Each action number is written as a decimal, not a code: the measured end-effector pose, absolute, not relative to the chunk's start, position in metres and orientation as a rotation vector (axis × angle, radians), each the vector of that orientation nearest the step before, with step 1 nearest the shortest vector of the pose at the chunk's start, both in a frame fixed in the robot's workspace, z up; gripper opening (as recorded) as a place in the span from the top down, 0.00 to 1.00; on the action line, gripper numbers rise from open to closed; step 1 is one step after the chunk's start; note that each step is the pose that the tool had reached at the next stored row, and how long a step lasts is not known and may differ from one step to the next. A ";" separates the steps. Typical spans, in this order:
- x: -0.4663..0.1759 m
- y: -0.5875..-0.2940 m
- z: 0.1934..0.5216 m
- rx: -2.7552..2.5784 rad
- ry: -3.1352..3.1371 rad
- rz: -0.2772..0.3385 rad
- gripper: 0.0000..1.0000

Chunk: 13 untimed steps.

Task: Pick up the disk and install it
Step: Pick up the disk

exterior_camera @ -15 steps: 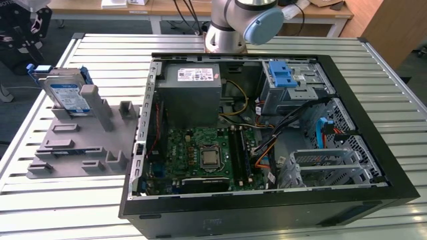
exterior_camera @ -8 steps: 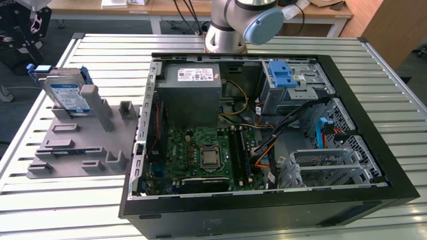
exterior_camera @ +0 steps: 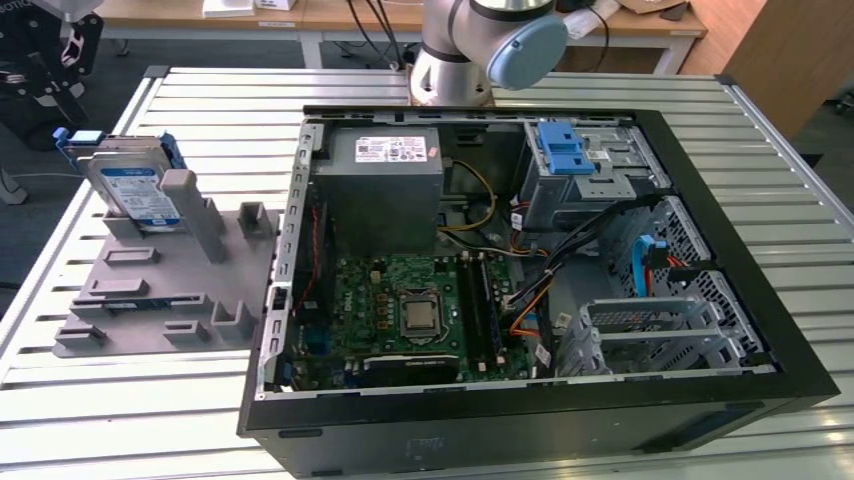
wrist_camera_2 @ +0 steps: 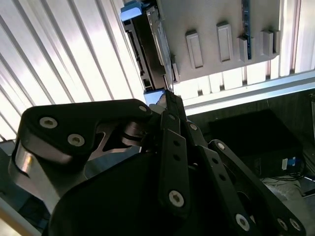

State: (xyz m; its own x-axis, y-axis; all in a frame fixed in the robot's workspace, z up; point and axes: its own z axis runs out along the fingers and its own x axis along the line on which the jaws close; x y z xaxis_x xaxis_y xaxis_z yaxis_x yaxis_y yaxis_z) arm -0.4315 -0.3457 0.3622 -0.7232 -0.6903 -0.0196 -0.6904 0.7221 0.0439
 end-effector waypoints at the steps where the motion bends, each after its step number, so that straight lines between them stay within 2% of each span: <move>1: -0.432 -0.346 0.362 -1.173 2.911 0.075 0.89; 13: -0.432 -0.346 0.362 -1.221 2.892 0.076 0.89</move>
